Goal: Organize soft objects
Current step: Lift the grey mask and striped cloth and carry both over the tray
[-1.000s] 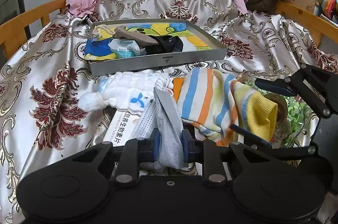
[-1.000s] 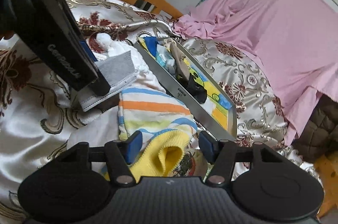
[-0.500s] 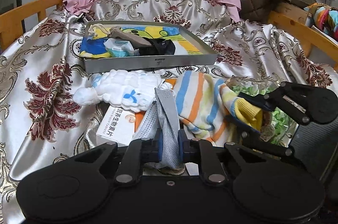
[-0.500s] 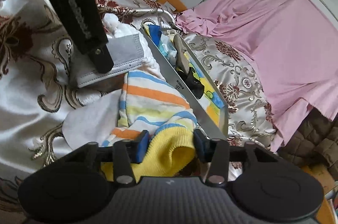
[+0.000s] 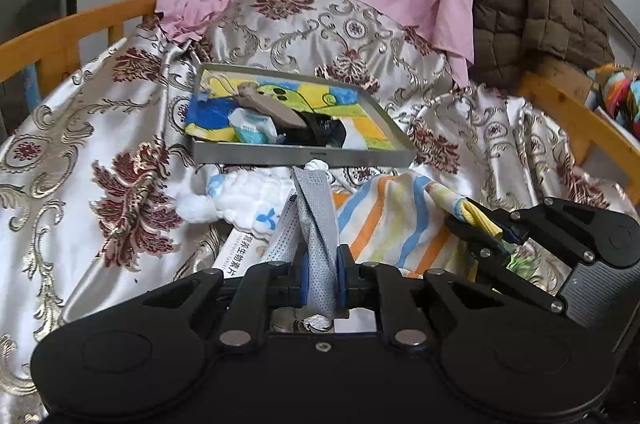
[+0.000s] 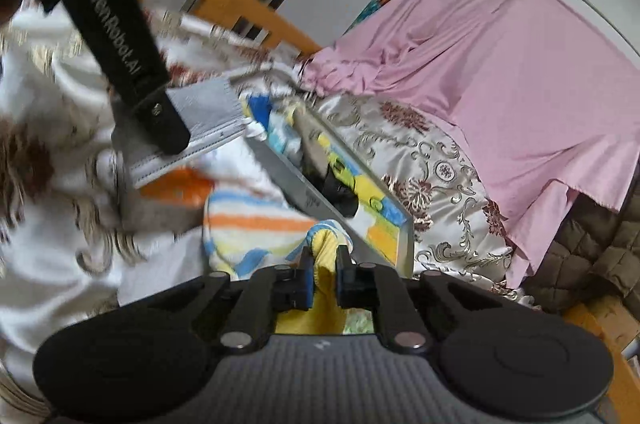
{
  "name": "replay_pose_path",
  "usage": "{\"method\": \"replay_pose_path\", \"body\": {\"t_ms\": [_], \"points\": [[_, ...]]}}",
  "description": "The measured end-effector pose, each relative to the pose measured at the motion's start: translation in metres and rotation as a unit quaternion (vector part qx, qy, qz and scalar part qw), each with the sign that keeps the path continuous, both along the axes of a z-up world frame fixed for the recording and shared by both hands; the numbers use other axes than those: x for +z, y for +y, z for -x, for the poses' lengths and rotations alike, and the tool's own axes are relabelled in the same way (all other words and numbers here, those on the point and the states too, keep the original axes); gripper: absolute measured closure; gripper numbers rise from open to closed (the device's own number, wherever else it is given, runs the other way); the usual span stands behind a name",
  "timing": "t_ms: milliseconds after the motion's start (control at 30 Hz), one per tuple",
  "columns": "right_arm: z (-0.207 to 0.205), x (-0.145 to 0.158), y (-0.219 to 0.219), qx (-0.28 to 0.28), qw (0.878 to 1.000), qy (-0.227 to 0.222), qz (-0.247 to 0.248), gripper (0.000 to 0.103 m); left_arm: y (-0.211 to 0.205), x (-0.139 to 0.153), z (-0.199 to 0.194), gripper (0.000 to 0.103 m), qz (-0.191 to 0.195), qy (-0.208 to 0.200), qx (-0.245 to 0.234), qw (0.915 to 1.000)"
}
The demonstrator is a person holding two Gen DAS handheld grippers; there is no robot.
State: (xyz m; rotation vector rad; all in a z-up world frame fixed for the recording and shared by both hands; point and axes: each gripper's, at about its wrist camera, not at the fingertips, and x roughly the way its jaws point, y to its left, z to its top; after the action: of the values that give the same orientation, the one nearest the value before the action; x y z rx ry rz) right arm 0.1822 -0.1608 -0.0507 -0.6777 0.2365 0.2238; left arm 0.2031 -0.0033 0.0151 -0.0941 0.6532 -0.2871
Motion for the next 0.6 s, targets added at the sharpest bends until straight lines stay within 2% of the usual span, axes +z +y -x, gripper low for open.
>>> {"method": "replay_pose_path", "body": {"t_ms": [300, 400, 600], "points": [[0.024, 0.033, -0.006, 0.021, 0.999, -0.038, -0.02, 0.093, 0.002, 0.026, 0.011, 0.089, 0.014, -0.019, 0.002, 0.9997], [0.027, 0.045, -0.008, 0.026, 0.998, -0.048, -0.023, 0.093, 0.004, 0.031, 0.001, 0.089, 0.021, -0.024, 0.005, 0.9995], [0.008, 0.086, -0.011, 0.04, 0.997, -0.035, -0.05, 0.093, 0.005, 0.038, -0.043, 0.089, 0.027, -0.044, -0.001, 0.9987]]}}
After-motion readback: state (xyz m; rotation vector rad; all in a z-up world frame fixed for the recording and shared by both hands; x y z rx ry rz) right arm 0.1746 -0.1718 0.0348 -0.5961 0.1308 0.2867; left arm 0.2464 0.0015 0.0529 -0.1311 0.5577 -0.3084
